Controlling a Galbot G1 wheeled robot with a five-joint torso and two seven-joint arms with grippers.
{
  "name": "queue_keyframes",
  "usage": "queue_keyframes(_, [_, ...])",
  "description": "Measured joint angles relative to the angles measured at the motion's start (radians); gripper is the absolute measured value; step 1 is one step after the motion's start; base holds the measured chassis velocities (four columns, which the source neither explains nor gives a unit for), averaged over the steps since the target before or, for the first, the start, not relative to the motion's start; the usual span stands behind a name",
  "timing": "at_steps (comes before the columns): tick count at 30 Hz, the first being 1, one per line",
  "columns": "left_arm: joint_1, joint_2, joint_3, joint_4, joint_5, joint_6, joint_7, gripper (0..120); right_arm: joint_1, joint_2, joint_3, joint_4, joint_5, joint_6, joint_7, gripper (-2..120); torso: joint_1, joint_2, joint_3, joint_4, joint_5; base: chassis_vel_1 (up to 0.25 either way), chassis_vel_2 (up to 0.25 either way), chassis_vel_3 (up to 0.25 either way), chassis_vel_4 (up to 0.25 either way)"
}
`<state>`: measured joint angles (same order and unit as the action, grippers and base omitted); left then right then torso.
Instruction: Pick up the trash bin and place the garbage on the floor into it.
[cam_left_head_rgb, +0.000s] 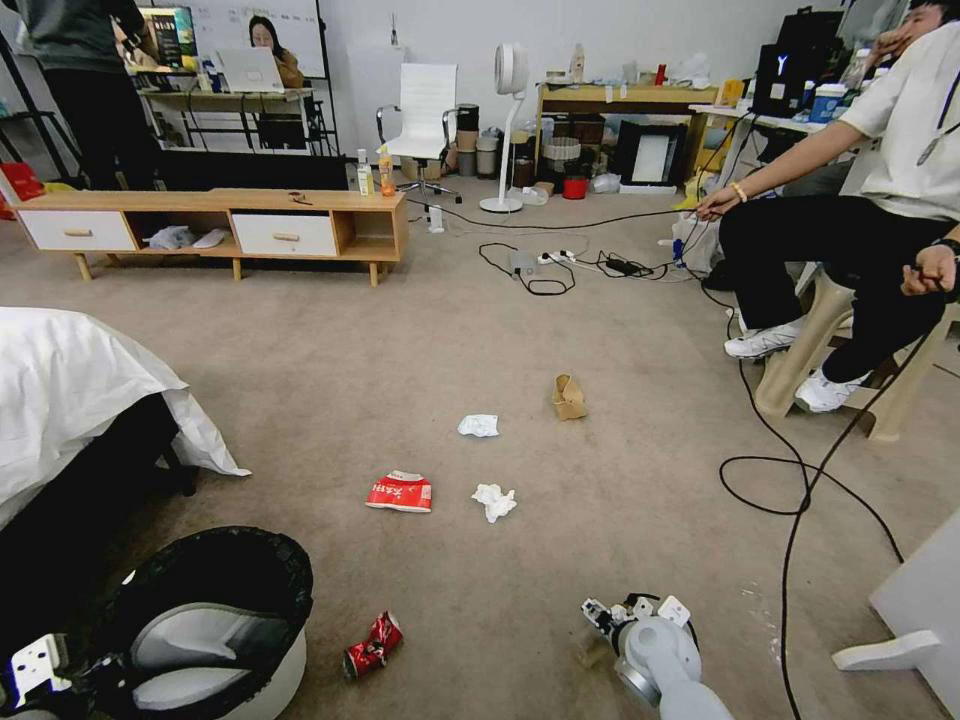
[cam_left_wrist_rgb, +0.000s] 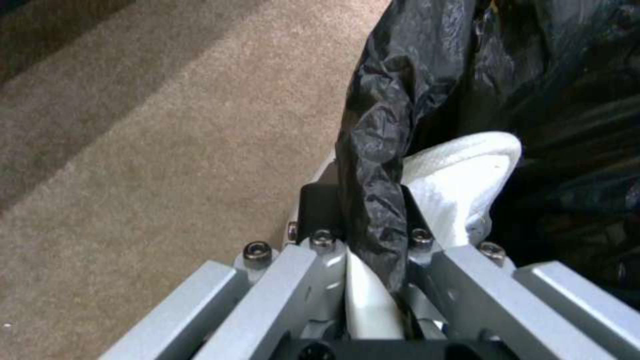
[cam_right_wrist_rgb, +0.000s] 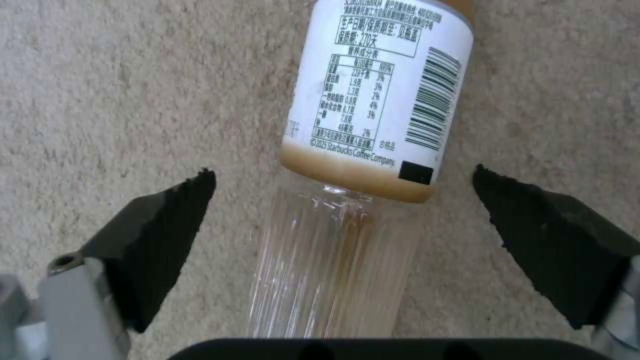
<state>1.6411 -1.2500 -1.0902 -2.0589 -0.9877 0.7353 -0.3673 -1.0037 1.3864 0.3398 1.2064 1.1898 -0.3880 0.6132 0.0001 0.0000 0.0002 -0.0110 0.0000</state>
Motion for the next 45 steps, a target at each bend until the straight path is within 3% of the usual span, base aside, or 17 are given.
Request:
queue_keyframes(11, [0.006, -0.003, 0.000, -0.006, 0.001, 0.000, 0.002, 3, -0.004, 0.010, -0.015, -0.009, -0.044, 0.011, -0.007, 56, 0.000, 0.000, 0.000, -0.0012, -0.0013, 0.000, 0.000, 0.000, 0.000])
queue_keyframes(14, [0.006, -0.003, 0.000, -0.008, 0.000, 0.000, 0.002, 3, -0.005, 0.011, -0.019, -0.011, -0.054, 0.013, -0.018, 46, 0.000, 0.000, 0.000, 0.0003, 0.0000, 0.000, 0.000, 0.000, 0.000])
queue_keyframes(20, [0.005, -0.005, 0.007, -0.010, 0.000, 0.000, 0.002, 3, -0.003, 0.017, -0.030, -0.027, -0.079, 0.021, -0.033, 31, 0.000, 0.000, 0.000, 0.0003, -0.0003, 0.000, 0.000, 0.000, 0.000])
queue_keyframes(25, [0.003, -0.006, 0.010, -0.011, 0.000, 0.000, 0.002, 3, -0.008, 0.018, -0.033, -0.025, -0.092, 0.025, -0.037, 28, 0.000, 0.000, 0.000, 0.0004, -0.0002, 0.000, 0.000, 0.000, 0.000])
queue_keyframes(29, [0.008, -0.004, 0.010, -0.024, -0.003, 0.000, 0.002, 3, -0.063, -0.014, -0.044, 0.074, -0.126, 0.032, -0.054, 27, 0.000, 0.000, 0.000, 0.0004, 0.0021, 0.000, 0.000, 0.000, 0.000])
queue_keyframes(32, [0.009, -0.004, 0.009, -0.028, -0.005, 0.000, 0.001, 3, -0.080, -0.030, -0.042, 0.124, -0.132, 0.034, -0.063, 27, 0.000, 0.000, 0.000, 0.0005, 0.0011, 0.000, 0.000, 0.000, 0.000])
queue_keyframes(38, [0.004, 0.004, 0.008, -0.044, -0.021, 0.000, -0.002, 3, -0.155, -0.107, -0.022, 0.367, -0.160, 0.039, -0.077, 27, 0.000, 0.000, 0.000, -0.0001, 0.0002, 0.000, 0.000, 0.000, 0.000])
queue_keyframes(42, [0.004, 0.009, 0.008, -0.052, -0.027, 0.000, -0.004, 3, -0.174, -0.134, -0.012, 0.452, -0.164, 0.037, -0.078, 27, 0.000, 0.000, 0.000, 0.0001, 0.0005, 0.000, 0.000, 0.000, 0.000])
queue_keyframes(45, [0.003, 0.019, 0.009, -0.069, -0.041, 0.000, -0.006, 3, -0.215, -0.200, 0.000, 0.622, -0.186, 0.035, -0.087, 27, 0.000, 0.000, 0.000, -0.0001, 0.0001, 0.000, 0.000, 0.000, 0.000])
